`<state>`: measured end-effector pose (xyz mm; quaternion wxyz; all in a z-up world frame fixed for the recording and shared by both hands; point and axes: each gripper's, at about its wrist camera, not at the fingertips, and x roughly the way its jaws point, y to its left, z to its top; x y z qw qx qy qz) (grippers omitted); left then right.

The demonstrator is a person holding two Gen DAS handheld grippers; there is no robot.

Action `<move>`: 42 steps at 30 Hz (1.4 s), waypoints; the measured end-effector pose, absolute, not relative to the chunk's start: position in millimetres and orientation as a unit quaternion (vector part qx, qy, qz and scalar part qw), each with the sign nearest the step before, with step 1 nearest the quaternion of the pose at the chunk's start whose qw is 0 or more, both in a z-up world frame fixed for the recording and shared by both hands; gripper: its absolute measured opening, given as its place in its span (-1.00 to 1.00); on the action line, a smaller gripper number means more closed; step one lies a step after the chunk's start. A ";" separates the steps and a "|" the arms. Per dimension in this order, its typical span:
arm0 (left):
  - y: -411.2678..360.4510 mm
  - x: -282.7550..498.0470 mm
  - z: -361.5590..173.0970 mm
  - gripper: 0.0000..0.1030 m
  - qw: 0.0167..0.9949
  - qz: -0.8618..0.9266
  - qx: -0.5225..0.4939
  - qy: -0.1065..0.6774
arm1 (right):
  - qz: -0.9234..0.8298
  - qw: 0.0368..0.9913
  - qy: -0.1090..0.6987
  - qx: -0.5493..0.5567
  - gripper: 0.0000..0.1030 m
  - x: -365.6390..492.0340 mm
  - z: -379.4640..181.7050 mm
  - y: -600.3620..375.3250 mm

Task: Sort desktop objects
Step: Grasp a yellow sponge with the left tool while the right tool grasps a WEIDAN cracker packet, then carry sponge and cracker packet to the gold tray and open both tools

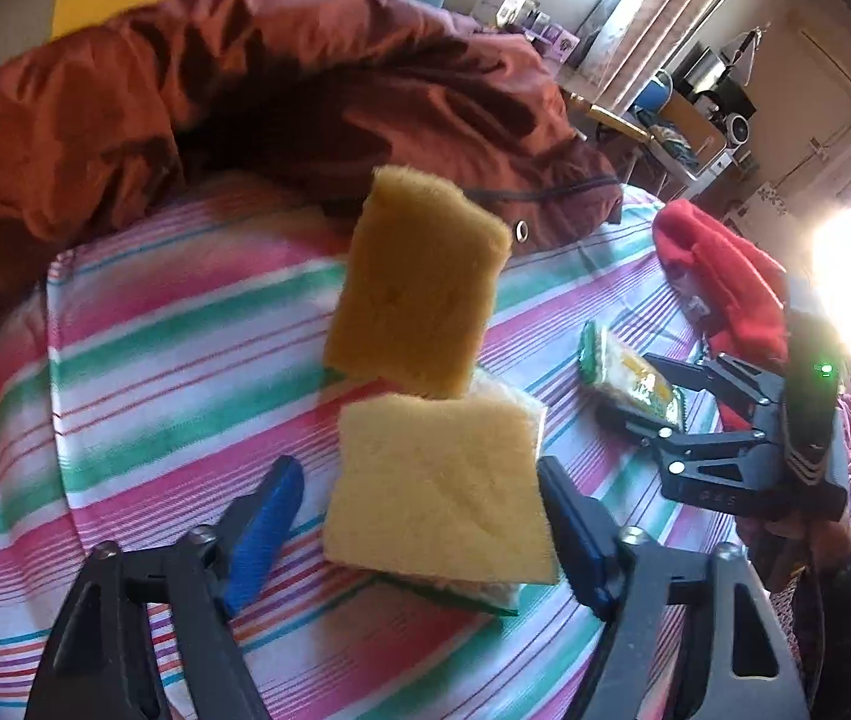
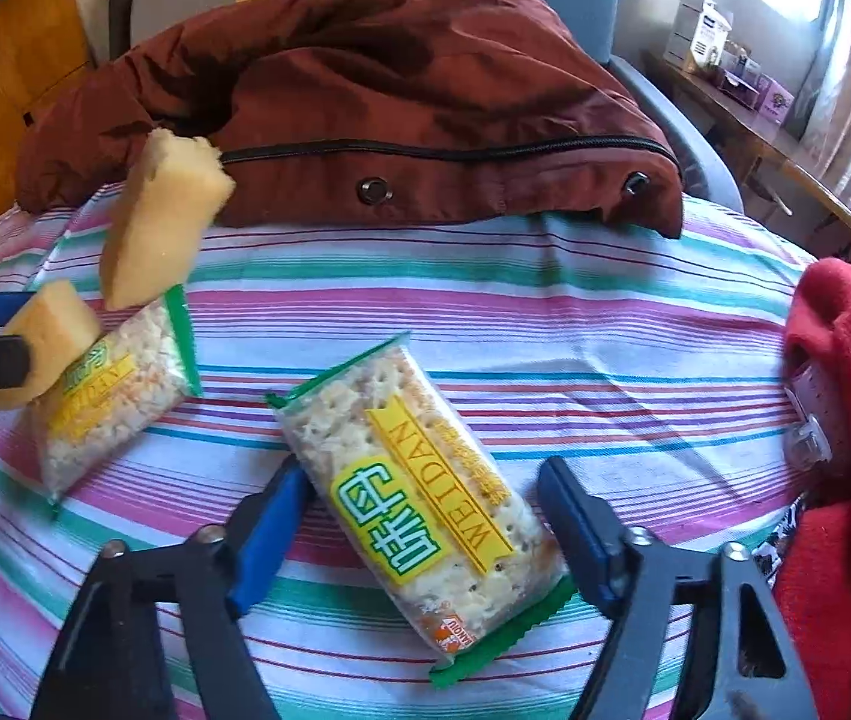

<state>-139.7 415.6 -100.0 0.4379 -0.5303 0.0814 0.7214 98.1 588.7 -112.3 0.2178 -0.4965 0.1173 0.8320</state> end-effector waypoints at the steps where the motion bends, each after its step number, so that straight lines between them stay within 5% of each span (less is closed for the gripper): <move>1: 414.6 -137.8 -101.2 0.23 0.440 0.721 -0.530 0.083 | 0.833 0.215 0.116 -0.497 0.24 97.2 -111.6 586.7; 7: 394.3 -113.4 -93.4 0.21 0.444 0.735 -0.505 0.082 | 0.834 0.210 0.116 -0.497 -0.05 92.4 -109.2 580.2; 28: 270.1 -60.6 -44.3 0.22 0.366 0.809 -0.457 0.044 | 0.822 0.200 0.138 -0.515 -0.05 91.3 -94.9 507.9; 42: 191.3 -44.4 -20.1 0.22 0.308 0.855 -0.415 0.035 | 0.849 0.150 0.060 -0.503 -0.05 45.6 -40.0 420.6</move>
